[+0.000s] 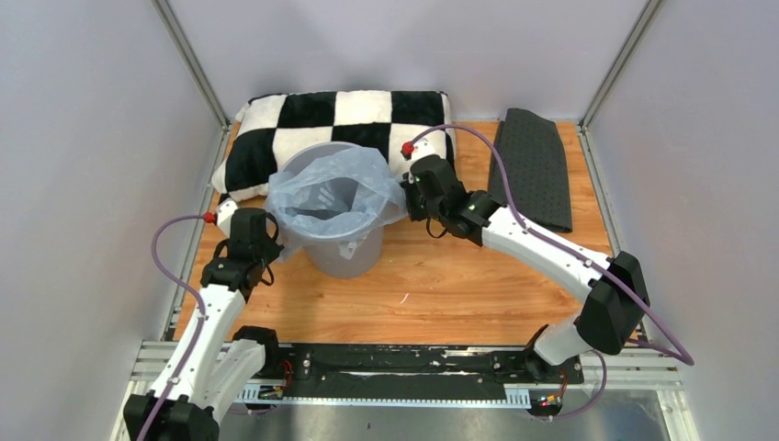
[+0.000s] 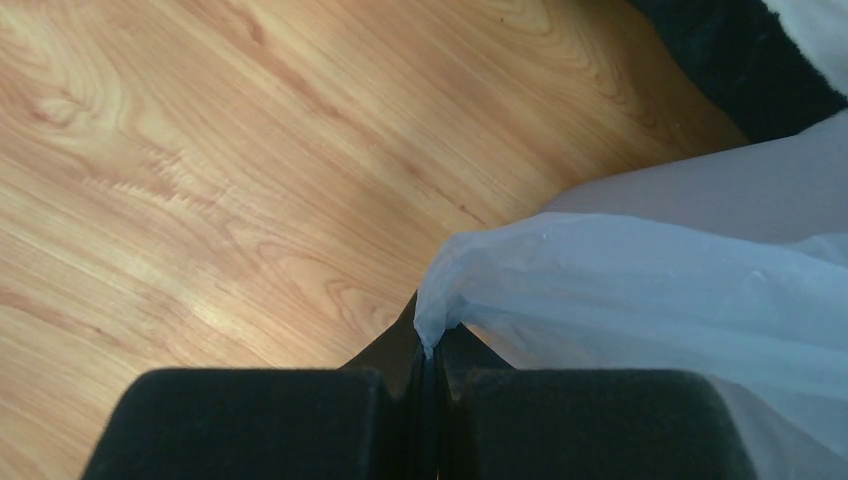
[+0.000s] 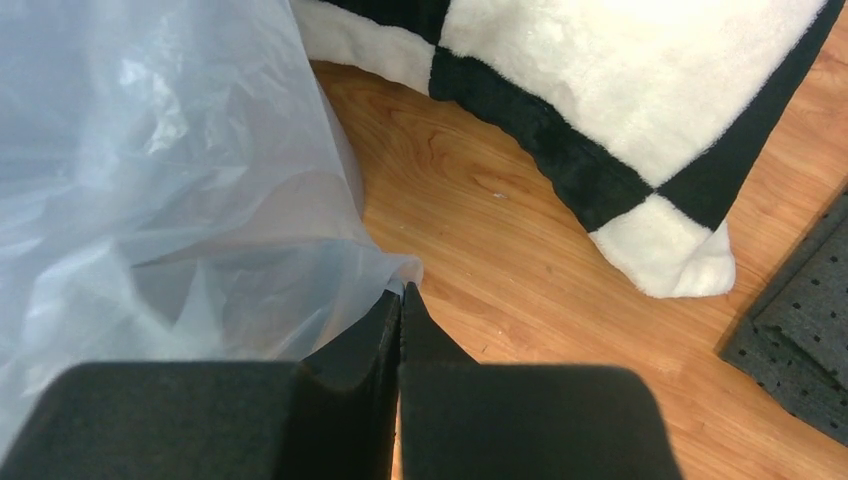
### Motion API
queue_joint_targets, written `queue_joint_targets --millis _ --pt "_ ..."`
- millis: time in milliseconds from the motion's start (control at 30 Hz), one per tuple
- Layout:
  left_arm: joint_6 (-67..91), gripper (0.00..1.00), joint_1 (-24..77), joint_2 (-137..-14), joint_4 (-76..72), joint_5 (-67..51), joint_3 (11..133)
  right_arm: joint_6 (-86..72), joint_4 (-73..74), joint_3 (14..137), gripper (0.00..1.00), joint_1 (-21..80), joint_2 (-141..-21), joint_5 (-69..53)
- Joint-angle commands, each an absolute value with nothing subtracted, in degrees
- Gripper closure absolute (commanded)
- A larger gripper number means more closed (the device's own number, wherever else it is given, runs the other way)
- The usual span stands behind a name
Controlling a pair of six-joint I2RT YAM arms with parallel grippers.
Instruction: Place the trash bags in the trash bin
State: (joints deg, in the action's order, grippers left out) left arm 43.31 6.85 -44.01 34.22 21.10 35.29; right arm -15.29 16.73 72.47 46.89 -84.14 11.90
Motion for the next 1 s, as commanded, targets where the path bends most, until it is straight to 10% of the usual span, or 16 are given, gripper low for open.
queue_joint_targets --millis 0,200,467,967 --pt "42.98 1.0 5.28 -46.68 30.83 16.47 34.99 -15.49 17.07 73.54 1.0 45.67 -85.26 12.09" --pt "40.96 0.98 5.19 -48.9 31.06 16.3 39.28 -14.54 17.35 75.45 1.0 45.18 -85.18 11.87" --pt "37.6 0.48 5.23 -49.72 34.29 19.77 43.7 -13.4 19.07 74.83 0.76 45.16 -79.73 11.16" --pt "33.49 0.38 5.27 -39.39 39.97 16.9 46.32 -11.52 20.64 71.78 0.61 46.94 -67.07 5.2"
